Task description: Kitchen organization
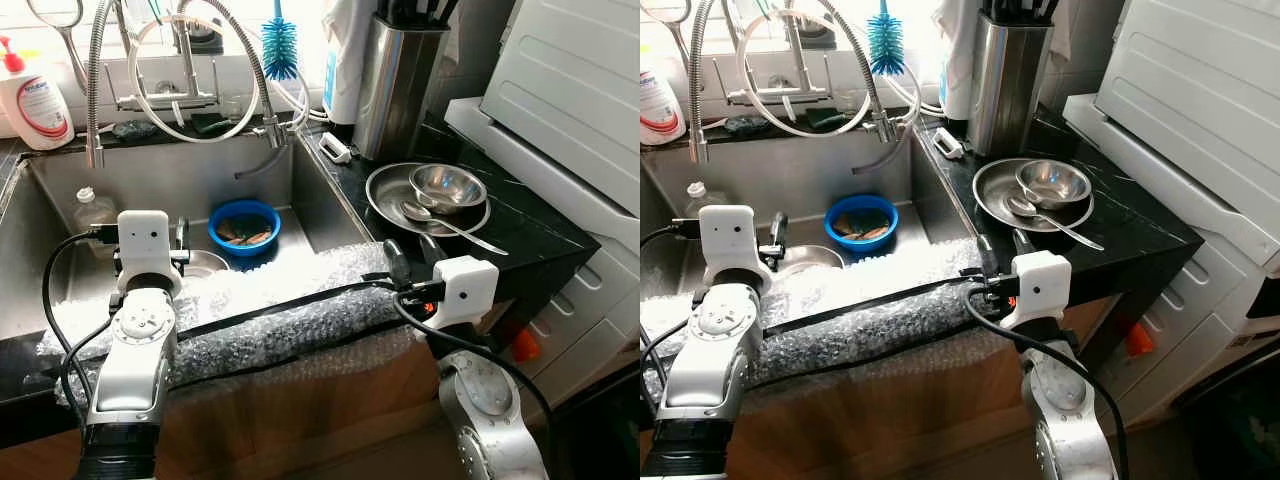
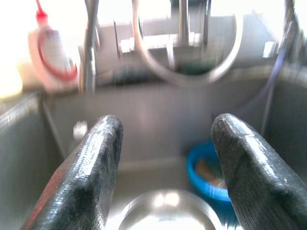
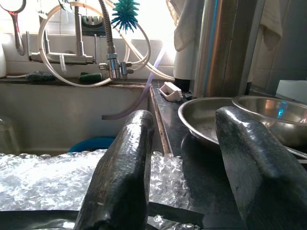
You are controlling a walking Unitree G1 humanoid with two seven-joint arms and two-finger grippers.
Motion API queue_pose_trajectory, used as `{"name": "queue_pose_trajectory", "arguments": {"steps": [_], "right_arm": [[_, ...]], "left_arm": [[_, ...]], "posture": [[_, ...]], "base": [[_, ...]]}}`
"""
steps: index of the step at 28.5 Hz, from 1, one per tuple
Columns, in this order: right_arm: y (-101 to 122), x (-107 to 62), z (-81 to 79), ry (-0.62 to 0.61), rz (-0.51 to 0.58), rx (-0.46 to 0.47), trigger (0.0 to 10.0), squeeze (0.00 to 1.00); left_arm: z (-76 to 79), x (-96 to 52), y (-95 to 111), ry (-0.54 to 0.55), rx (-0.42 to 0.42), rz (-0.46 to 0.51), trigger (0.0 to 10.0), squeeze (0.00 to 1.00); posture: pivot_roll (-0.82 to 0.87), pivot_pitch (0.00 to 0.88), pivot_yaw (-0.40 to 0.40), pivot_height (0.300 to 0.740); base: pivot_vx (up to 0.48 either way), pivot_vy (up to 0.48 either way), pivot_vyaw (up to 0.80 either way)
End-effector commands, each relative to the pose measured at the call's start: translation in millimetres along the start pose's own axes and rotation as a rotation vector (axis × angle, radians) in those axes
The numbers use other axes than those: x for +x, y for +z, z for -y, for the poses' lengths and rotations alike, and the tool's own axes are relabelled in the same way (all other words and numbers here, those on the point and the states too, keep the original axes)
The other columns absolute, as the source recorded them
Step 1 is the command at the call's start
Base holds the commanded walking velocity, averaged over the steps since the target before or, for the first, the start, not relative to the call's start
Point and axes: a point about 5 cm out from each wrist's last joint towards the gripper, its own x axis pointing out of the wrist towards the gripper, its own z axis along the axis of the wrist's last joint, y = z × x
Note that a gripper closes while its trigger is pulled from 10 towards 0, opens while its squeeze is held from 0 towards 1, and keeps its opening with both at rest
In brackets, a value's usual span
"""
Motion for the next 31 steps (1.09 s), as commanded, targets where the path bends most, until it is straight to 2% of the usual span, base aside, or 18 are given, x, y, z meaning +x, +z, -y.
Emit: {"name": "queue_pose_trajectory", "arguments": {"steps": [1, 4, 7, 9, 11, 13, 14, 16, 17, 24, 31], "right_arm": [[2, 1.8, 6.7, -0.033, 0.005, -0.02, 10.0, 0.0], [3, 1.4, 8.0, -0.044, 0.01, -0.019, 10.0, 0.0], [5, 1.0, 12.8, -0.07, 0.016, -0.029, 10.0, 0.0], [8, -0.7, 21.8, -0.103, 0.017, -0.031, 10.0, 0.0], [8, -1.6, 25.0, -0.116, 0.017, -0.031, 10.0, 0.0], [11, -3.5, 38.5, -0.168, 0.018, -0.012, 10.0, 0.0], [12, -4.0, 44.8, -0.188, 0.022, 0.001, 10.0, 0.24], [13, -4.3, 48.9, -0.2, 0.024, 0.01, 10.0, 0.24], [17, -2.9, 58.7, -0.228, 0.039, 0.012, 10.0, 1.0], [28, 5.1, 76.3, -0.299, 0.075, 0.057, 10.0, 1.0], [28, 11.0, 84.8, -0.323, 0.062, 0.091, 10.0, 1.0]], "left_arm": [[-4.7, 2.4, 38, 0.012, -0.032, 0.192, 10.0, 0.0], [-7.4, 0.8, 44, 0.012, -0.027, 0.224, 10.0, 0.0], [-14.3, -7.3, 50, -0.001, 0.034, 0.254, 10.0, 0.0], [-16.9, -16.1, 44, -0.026, 0.078, 0.237, 10.0, 0.0], [-17.5, -19.0, 41, -0.034, 0.089, 0.23, 10.0, 0.0], [-19.8, -27.0, 33, -0.045, 0.103, 0.199, 10.0, 0.0], [-19.8, -29.7, 29, -0.048, 0.105, 0.185, 10.0, 0.0], [-19.8, -31.7, 27, -0.05, 0.106, 0.175, 10.0, 0.0], [-16.2, -32.1, 25, -0.055, 0.103, 0.167, 10.0, 0.0], [-4.7, -29.1, 26, -0.088, 0.089, 0.172, 10.0, 0.0], [-1.2, -29.3, 26, -0.104, 0.089, 0.165, 10.0, 0.0]], "posture": [[-0.05, 0.014, -0.069, 0.727], [-0.05, 0.01, -0.069, 0.727], [-0.05, 0.003, -0.067, 0.727], [-0.04, 0.0, -0.066, 0.727], [-0.04, 0.0, -0.066, 0.727], [-0.05, 0.0, -0.066, 0.727], [-0.05, 0.0, -0.067, 0.727], [-0.05, 0.0, -0.067, 0.727], [-0.04, 0.0, -0.068, 0.727], [-0.05, 0.0, -0.067, 0.727], [-0.05, 0.011, -0.067, 0.727]], "base": [[0.0, 0.0, 0.0], [0.0, 0.0, 0.0], [0.0, 0.0, 0.0], [0.0, 0.0, 0.0], [0.0, 0.0, 0.0], [0.0, 0.0, 0.0], [0.0, 0.0, 0.0], [0.0, 0.0, 0.0], [0.0, 0.0, 0.0], [0.0, 0.0, 0.0], [0.0, 0.0, 0.0]]}}
